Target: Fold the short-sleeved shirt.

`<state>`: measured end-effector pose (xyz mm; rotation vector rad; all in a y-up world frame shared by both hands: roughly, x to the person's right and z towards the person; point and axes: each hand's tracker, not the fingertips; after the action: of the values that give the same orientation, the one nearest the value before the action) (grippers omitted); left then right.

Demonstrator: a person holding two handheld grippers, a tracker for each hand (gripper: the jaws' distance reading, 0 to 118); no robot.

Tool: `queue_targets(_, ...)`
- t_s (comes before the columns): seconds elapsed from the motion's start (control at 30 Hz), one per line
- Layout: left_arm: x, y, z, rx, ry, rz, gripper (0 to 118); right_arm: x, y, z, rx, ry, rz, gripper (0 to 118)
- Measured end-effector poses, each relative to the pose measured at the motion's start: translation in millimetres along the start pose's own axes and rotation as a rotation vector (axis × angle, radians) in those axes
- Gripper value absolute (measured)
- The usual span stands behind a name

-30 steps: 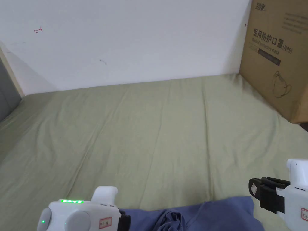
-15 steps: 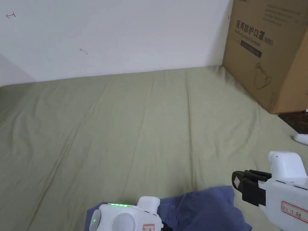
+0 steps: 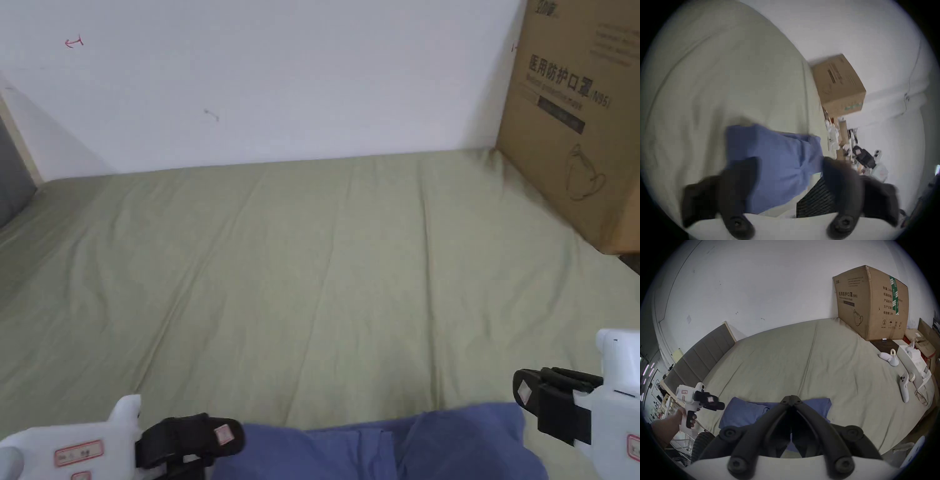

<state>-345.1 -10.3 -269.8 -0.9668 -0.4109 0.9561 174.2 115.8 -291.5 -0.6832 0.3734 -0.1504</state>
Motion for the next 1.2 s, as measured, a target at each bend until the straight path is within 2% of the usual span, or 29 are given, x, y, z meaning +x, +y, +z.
queue_targets(0.03, -13, 0, 3, -0.002, -0.026, 0.013, 118, -1, -1, -1, -0.003, 0.0, 0.0, 0)
queue_targets(0.2, -83, 10, -24, -0.058, -0.138, 0.081, 118, -10, -4, -8, -0.032, -0.009, 0.004, 0)
queue_targets(0.23, -89, 4, -41, -0.164, -0.289, 0.169, 118, -12, -5, -9, -0.04, -0.013, 0.012, 0)
queue_targets(0.33, -72, 9, -78, -0.209, -0.435, 0.121, 118, -19, -5, -11, -0.06, -0.021, 0.037, 0)
queue_targets(0.4, -62, 3, -105, -0.284, -0.401, 0.074, 118, -22, -3, -11, -0.067, -0.021, 0.046, 0)
queue_targets(0.47, -62, 1, -111, -0.251, -0.407, 0.032, 118, -23, -1, -12, -0.066, -0.022, 0.053, 0)
queue_targets(0.5, -66, 1, -110, -0.239, -0.414, 0.042, 118, -24, 0, -12, -0.064, -0.023, 0.055, 0)
queue_targets(0.53, -73, -2, -104, -0.19, -0.451, 0.113, 118, -25, 1, -13, -0.062, -0.023, 0.056, 0)
queue_targets(0.57, -80, -2, -100, -0.164, -0.438, 0.146, 114, -25, 2, -13, -0.061, -0.021, 0.055, 0)
queue_targets(0.6, -85, -2, -95, -0.146, -0.345, 0.167, 88, -25, 2, -13, -0.06, -0.018, 0.053, 0)
queue_targets(0.63, -91, -3, -95, -0.153, -0.106, 0.14, 39, -26, 2, -14, -0.06, -0.013, 0.05, 0)
queue_targets(0.67, -95, -7, -88, -0.163, -0.061, 0.114, 10, -26, 2, -15, -0.062, -0.009, 0.047, 0)
queue_targets(0.7, -74, -6, -86, -0.125, -0.212, 0.114, 10, -26, 2, -15, -0.065, -0.005, 0.045, 0)
queue_targets(0.77, -43, -5, -79, -0.133, -0.015, -0.051, 11, -29, 1, -15, -0.066, 0.005, 0.045, 0)
queue_targets(0.9, 6, -4, -38, -0.11, 0.06, -0.164, 11, -32, 2, -11, -0.055, 0.029, 0.061, 0)
queue_targets(1.0, 44, -2, 13, -0.032, 0.402, -0.249, 11, -31, 4, -7, -0.039, 0.045, 0.063, 0)
queue_targets(1.07, 73, -5, 37, 0.015, 0.643, -0.388, 11, -29, 3, -6, -0.032, 0.056, 0.058, 0)
queue_targets(1.13, 86, -9, 45, 0.021, 0.701, -0.44, 11, -28, 2, -5, -0.033, 0.062, 0.051, 0)
queue_targets(1.2, 96, -12, 42, 0.028, 0.666, -0.41, 11, -26, 1, -3, -0.032, 0.068, 0.041, 0)
